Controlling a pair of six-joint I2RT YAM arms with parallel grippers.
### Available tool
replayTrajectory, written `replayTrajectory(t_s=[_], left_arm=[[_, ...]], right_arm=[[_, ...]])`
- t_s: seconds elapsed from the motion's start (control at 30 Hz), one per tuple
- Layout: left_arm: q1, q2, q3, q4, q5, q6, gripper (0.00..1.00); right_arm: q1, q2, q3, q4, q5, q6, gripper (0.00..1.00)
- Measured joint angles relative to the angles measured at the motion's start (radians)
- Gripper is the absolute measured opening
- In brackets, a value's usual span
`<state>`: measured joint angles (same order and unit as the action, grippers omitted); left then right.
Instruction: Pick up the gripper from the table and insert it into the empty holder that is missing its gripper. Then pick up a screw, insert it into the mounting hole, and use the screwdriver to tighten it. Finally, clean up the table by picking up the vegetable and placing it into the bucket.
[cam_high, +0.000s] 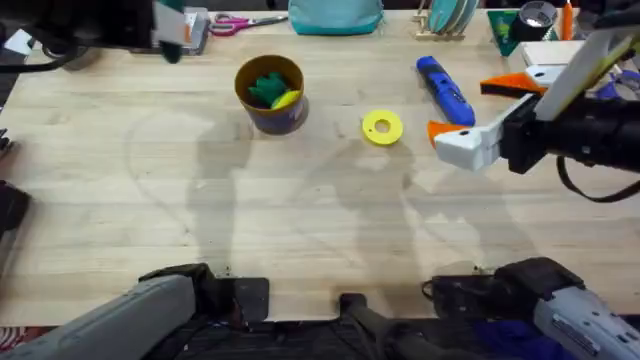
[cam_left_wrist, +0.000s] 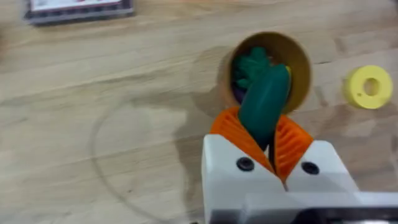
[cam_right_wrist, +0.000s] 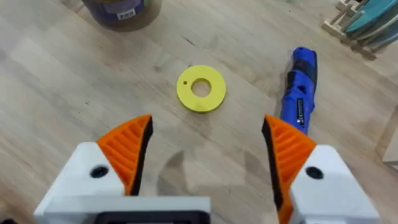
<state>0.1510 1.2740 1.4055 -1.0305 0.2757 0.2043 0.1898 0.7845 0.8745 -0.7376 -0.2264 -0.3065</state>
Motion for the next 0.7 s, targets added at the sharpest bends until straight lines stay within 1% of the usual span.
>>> replayTrajectory(t_s=[0.1,0.23,0.33,0.4,0.5,0.7], left_arm=[[-0.078,0.002,0.0,0.001,0.008,-0.022,0.028],[-0.186,0.021,0.0,0.001,0.014,-0.033,0.028],[-0.244,0.056,0.0,0.002,0.017,-0.037,0.028],[-0.271,0.098,0.0,0.002,0.017,-0.039,0.028],[-0.289,0.173,0.0,0.006,0.017,-0.041,0.028],[-0.293,0.301,0.0,0.034,0.016,-0.044,0.028]], right_arm=[[0.0,0.0,0.0,0.0,0.0,0.0,0.995],[0.0,0.0,0.0,0.0,0.0,0.0,0.995],[0.0,0.0,0.0,0.0,0.0,0.0,0.995],[0.0,0.0,0.0,0.0,0.0,0.0,0.995],[0.0,0.0,0.0,0.0,0.0,0.0,0.995],[0.0,0.0,0.0,0.0,0.0,0.0,0.995]])
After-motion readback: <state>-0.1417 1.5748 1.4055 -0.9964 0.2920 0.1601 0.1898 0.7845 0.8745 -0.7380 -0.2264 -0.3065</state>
